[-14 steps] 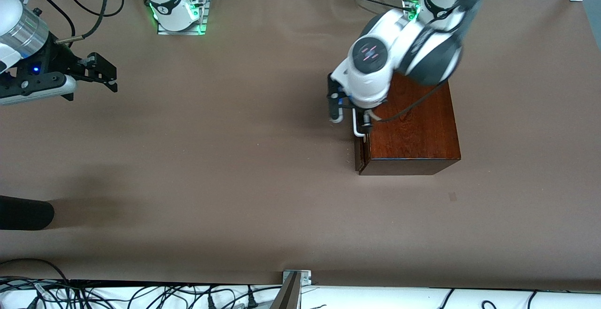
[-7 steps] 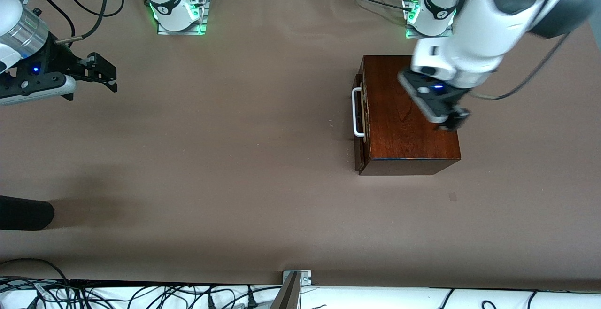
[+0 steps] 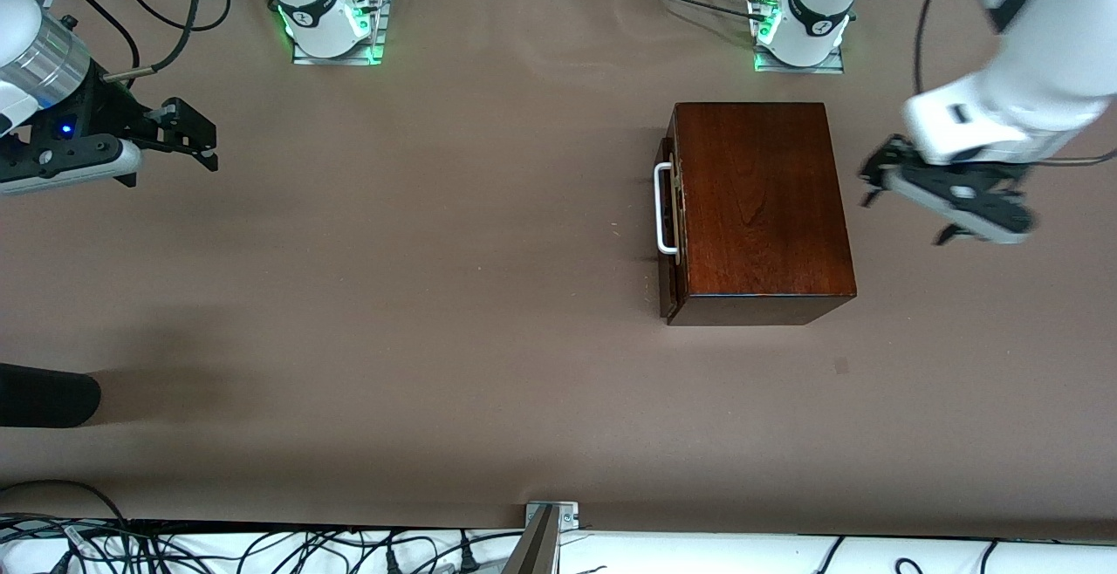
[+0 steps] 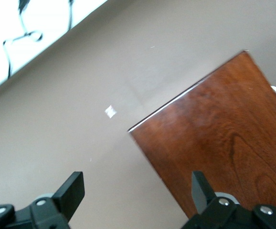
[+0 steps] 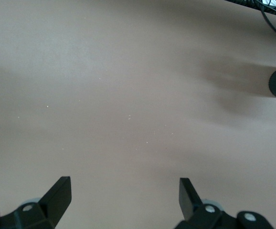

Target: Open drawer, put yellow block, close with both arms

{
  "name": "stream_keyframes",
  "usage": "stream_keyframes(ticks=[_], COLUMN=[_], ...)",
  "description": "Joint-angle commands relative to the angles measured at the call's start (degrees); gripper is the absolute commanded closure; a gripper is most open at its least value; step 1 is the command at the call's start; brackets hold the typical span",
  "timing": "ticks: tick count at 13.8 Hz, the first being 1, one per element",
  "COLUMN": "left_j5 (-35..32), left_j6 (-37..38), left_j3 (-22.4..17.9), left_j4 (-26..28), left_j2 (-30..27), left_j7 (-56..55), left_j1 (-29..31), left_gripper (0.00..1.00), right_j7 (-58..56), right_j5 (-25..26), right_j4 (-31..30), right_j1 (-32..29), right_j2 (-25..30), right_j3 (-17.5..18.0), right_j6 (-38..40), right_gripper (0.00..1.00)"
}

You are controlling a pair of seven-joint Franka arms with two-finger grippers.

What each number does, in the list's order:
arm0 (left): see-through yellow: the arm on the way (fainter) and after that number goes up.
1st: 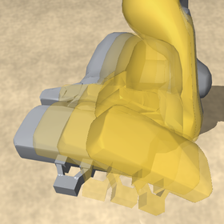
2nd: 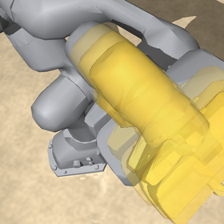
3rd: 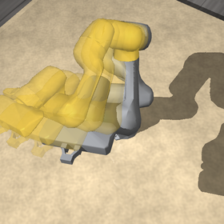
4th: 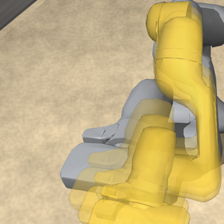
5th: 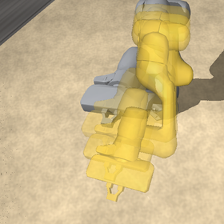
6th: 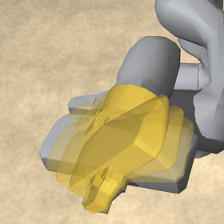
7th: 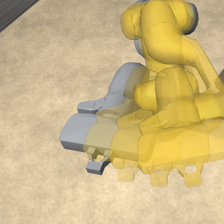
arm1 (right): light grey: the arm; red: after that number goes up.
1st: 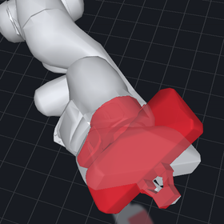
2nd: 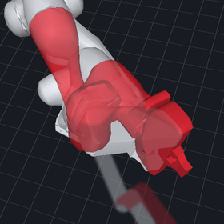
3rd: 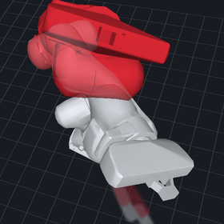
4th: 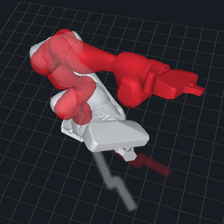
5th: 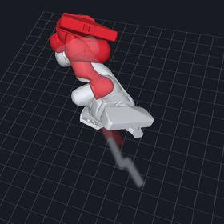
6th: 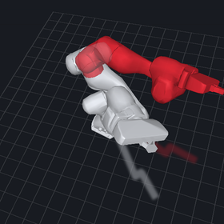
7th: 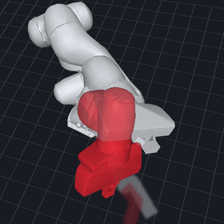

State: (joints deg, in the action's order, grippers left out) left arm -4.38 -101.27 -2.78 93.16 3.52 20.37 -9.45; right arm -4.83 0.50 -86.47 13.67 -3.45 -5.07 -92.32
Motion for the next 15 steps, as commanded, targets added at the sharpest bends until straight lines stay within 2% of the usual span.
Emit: stream_keyframes(ticks=[1,4,10,12,15], left_j5=[2.27,3.06,2.8,2.89,2.89], left_j6=[1.51,3.79,4.24,4.41,4.5], left_j3=[-0.83,-1.17,-0.13,3.9,4.18], left_j4=[1.59,1.59,1.59,1.68,1.77], left_j2=[-2.81,-3.78,-3.61,-3.52,-3.52], left_j7=[-9.61,-20.87,-20.99,-20.99,-21.08], left_j1=[2.58,3.56,6.1,9.78,9.89], left_gripper=[0.0,0.0,0.0,0.0,0.0], right_j7=[0.52,0.69,0.26,0.17,-0.01], right_j5=[0.38,0.38,0.64,0.73,0.82], right_j4=[1.04,1.04,1.04,1.04,1.04], right_j1=[-0.48,-0.57,-0.57,-0.57,-0.57], right_j2=[-0.33,-0.33,-0.33,-0.33,-0.42], right_j3=[0.5,0.5,0.5,0.5,0.41], right_j6=[1.01,1.01,1.01,1.01,0.92], right_gripper=[0.0,0.0,0.0,0.0,0.0])
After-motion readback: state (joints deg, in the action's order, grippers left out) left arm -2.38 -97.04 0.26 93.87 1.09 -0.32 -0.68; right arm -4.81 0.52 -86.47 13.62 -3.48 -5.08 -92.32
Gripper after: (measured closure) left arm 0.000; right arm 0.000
